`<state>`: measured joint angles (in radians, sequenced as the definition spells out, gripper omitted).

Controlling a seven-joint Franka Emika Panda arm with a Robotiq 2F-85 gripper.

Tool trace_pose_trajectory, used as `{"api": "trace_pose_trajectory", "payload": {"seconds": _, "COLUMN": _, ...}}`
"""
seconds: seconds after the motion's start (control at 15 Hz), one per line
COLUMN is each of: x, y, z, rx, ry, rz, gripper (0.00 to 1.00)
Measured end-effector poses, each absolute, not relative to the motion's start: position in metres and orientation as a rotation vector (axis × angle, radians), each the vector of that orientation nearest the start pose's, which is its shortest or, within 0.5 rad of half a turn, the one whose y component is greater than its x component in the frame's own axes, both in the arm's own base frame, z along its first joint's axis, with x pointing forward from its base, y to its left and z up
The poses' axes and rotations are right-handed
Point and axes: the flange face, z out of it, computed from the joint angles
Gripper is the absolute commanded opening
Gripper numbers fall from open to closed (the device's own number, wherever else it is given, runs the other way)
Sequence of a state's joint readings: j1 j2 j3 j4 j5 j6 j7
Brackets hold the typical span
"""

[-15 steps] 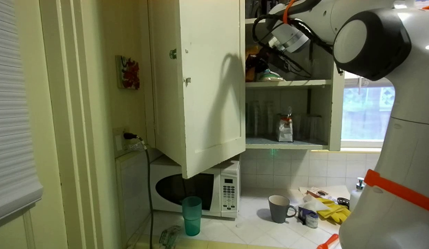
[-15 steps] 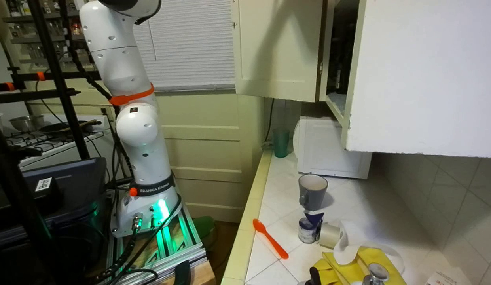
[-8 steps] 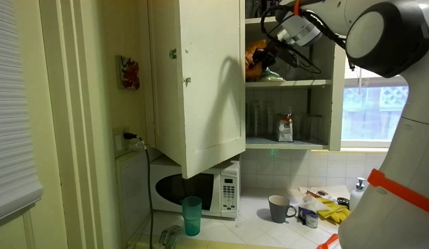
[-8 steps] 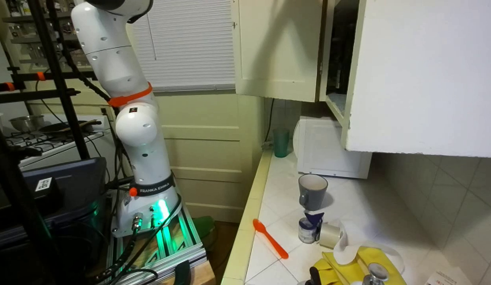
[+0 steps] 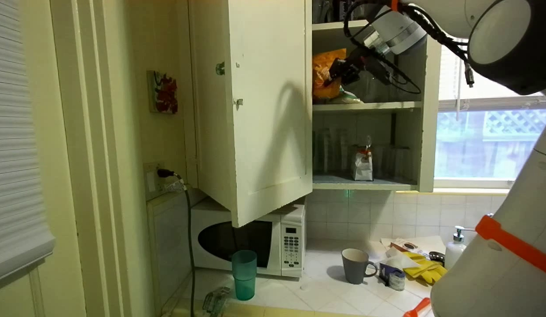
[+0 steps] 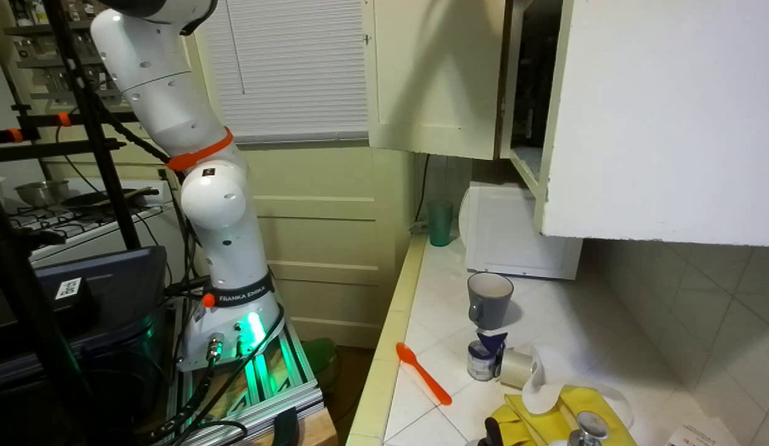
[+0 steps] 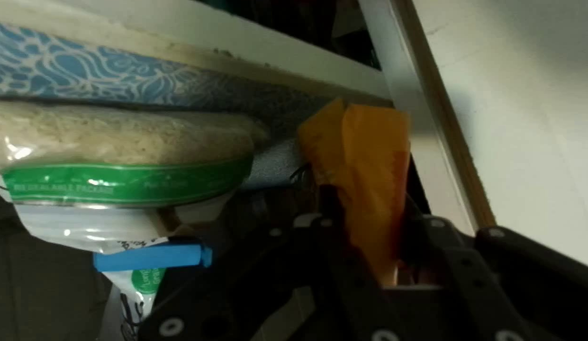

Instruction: Move the orange bag to the bottom shelf

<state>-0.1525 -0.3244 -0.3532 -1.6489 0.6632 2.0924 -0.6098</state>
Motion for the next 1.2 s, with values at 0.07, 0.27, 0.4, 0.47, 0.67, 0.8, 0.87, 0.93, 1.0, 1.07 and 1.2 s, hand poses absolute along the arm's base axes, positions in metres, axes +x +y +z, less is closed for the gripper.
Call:
{"api": "trace_pose_trajectory", "payload": {"seconds": 0.07, "x": 0.402, "y": -0.244, "z": 0.817, "rx": -2.498, "ry": 0.044, "rz": -1.405, "gripper": 0.07}}
{"api": "trace_pose_trajectory", "payload": {"seconds": 0.27, "x": 0.381, "y": -0.244, "z": 0.814, "rx": -2.494, "ry": 0.039, "rz": -1.402, "gripper": 0.07}}
{"api": "trace_pose_trajectory", "payload": {"seconds": 0.4, "x": 0.364, "y": -0.243, "z": 0.811, "rx": -2.493, "ry": 0.020, "rz": -1.393, "gripper": 0.07}}
{"api": "trace_pose_trajectory", "payload": {"seconds": 0.47, "x": 0.355, "y": -0.243, "z": 0.810, "rx": -2.495, "ry": 0.018, "rz": -1.395, "gripper": 0.07}}
{"api": "trace_pose_trajectory", "payload": {"seconds": 0.67, "x": 0.329, "y": -0.243, "z": 0.803, "rx": -2.514, "ry": 0.012, "rz": -1.385, "gripper": 0.07}}
{"api": "trace_pose_trajectory", "payload": {"seconds": 0.8, "x": 0.313, "y": -0.243, "z": 0.797, "rx": -2.532, "ry": 0.006, "rz": -1.377, "gripper": 0.07}}
{"api": "trace_pose_trajectory", "payload": {"seconds": 0.87, "x": 0.306, "y": -0.242, "z": 0.793, "rx": -2.542, "ry": -0.003, "rz": -1.370, "gripper": 0.07}}
{"api": "trace_pose_trajectory", "payload": {"seconds": 0.93, "x": 0.299, "y": -0.240, "z": 0.788, "rx": -2.550, "ry": -0.012, "rz": -1.364, "gripper": 0.07}}
{"api": "trace_pose_trajectory", "payload": {"seconds": 1.0, "x": 0.294, "y": -0.239, "z": 0.784, "rx": -2.555, "ry": -0.021, "rz": -1.359, "gripper": 0.07}}
{"api": "trace_pose_trajectory", "payload": {"seconds": 1.07, "x": 0.289, "y": -0.237, "z": 0.779, "rx": -2.559, "ry": -0.029, "rz": -1.352, "gripper": 0.07}}
{"api": "trace_pose_trajectory", "payload": {"seconds": 1.2, "x": 0.283, "y": -0.233, "z": 0.769, "rx": -2.562, "ry": -0.049, "rz": -1.336, "gripper": 0.07}}
